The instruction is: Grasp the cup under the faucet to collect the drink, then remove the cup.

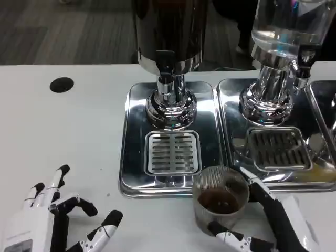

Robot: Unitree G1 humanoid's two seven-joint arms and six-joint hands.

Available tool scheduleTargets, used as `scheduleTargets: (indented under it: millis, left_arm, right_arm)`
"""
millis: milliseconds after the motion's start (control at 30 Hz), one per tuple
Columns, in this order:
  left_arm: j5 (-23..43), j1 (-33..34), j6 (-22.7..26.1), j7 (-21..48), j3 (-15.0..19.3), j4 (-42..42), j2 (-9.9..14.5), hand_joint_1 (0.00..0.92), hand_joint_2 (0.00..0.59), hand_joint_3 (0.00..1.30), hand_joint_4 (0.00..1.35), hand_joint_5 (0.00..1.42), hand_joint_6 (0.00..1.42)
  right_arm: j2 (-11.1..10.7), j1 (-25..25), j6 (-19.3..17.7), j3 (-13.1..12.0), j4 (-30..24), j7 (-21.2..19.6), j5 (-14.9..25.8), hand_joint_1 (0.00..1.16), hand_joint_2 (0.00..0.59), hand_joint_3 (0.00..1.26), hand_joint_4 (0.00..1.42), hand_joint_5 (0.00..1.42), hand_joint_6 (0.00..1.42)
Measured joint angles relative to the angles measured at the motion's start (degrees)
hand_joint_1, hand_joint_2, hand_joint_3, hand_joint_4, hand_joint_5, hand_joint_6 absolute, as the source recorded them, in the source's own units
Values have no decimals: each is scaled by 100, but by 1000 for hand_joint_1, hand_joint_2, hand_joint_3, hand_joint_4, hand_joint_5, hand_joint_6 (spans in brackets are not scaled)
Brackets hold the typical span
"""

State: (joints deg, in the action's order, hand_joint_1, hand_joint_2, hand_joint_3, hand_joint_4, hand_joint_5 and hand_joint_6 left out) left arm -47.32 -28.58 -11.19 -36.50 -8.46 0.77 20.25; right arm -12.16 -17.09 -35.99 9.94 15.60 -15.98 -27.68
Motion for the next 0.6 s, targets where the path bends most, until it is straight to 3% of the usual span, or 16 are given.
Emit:
scheduleTargets:
  millis: [333,600]
  left_arm:
    - [163,14,-32,0,41,-39,-29,6,138,730,42,207,96]
    - [176,61,-64,0,38,-87,-36,0,140,676,42,208,80]
  right_arm:
    - [-10,14,-226,0,49,5,88,579,171,27,18,93,236]
    - [6,-143,-373,-86,-28,105,497,422,172,0,0,0,106]
